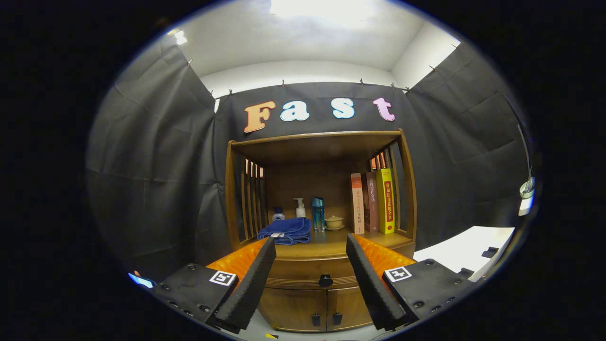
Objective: Pull open the drawer, take out the items inside it, and place them on the countertop above the cabinet.
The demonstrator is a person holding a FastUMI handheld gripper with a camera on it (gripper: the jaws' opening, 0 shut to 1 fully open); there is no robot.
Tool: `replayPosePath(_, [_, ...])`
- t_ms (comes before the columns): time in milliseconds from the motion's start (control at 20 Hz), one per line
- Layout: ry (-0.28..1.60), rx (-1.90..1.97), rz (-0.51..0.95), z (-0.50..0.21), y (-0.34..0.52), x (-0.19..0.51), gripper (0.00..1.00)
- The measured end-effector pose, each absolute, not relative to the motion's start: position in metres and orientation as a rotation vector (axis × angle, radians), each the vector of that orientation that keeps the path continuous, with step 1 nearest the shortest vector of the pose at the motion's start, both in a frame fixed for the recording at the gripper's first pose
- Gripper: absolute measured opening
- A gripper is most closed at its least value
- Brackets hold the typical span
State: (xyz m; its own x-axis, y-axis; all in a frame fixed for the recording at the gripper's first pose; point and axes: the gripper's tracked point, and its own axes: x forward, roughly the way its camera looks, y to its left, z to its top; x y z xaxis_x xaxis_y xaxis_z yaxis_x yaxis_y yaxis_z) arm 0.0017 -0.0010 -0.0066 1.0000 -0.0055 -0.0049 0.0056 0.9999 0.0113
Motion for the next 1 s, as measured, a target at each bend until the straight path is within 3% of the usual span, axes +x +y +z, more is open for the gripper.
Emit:
replayPosePath(750, [-0.007, -0.012, -0.018, -0.019, -0.009, 0.022, 0.98])
replayPosePath(1000, [0.038, -0.043, -0.023, -0.07, -0.02, 0.048, 0.98])
